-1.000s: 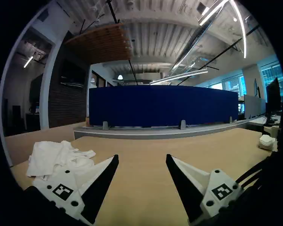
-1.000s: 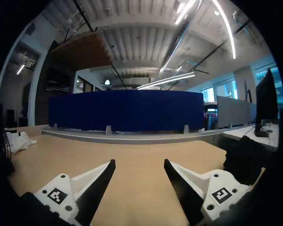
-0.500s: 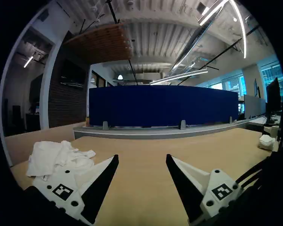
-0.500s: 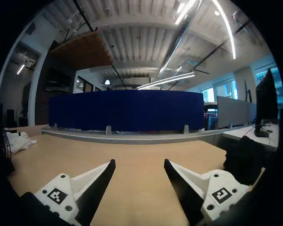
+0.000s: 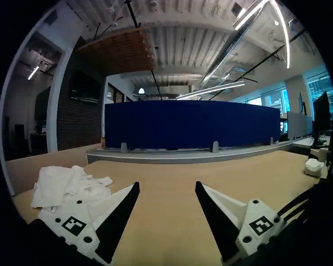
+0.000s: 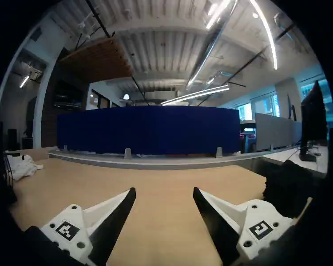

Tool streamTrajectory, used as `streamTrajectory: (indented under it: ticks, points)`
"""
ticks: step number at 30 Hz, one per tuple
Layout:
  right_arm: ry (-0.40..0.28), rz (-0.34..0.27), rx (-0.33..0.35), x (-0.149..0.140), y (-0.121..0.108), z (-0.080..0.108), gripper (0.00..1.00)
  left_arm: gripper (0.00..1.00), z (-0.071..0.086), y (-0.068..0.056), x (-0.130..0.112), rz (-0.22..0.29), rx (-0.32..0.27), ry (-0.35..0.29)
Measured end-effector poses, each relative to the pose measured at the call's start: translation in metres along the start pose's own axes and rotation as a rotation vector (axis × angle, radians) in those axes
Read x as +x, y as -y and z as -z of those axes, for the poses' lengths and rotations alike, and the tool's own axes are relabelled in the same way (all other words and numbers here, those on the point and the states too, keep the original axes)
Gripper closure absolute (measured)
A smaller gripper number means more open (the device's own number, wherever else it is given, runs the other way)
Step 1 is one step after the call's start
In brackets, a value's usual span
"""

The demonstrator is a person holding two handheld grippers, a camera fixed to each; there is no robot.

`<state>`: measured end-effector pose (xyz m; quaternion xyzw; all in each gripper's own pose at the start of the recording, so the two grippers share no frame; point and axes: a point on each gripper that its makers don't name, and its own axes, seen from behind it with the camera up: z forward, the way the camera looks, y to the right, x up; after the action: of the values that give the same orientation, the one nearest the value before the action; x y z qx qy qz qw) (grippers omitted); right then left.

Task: Fold towel

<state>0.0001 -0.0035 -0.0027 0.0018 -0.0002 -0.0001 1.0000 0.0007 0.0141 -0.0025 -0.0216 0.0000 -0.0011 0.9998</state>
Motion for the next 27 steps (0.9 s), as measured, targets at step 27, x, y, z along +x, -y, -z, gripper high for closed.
streamTrajectory:
  ticks: [27]
  points:
    - [0.000, 0.000, 0.000, 0.0003, 0.0001, 0.0009, 0.00, 0.07, 0.0013, 0.0006, 0.0014, 0.001, 0.000, 0.001]
